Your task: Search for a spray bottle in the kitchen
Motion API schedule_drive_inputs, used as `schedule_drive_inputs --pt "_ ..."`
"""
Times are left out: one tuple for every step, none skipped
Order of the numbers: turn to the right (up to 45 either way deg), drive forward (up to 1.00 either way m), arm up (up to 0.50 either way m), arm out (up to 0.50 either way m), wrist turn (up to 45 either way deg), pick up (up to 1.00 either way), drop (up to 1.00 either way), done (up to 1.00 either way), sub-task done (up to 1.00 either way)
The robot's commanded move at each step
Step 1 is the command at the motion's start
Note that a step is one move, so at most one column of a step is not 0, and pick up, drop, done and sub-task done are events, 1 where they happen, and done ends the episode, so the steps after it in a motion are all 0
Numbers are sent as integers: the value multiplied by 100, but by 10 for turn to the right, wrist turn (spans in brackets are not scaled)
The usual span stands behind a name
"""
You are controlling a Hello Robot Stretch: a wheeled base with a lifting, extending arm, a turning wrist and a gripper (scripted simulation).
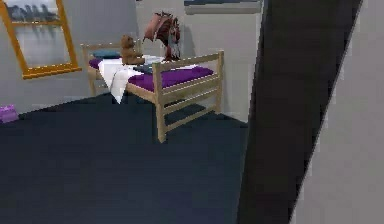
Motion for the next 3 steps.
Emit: schedule_drive_inputs --pt "-420 0 0 0 0 0 0 0 0" --pt "0 45 0 0 0 0 0 0 0" --pt "270 0 0 0 0 0 0 0 0"
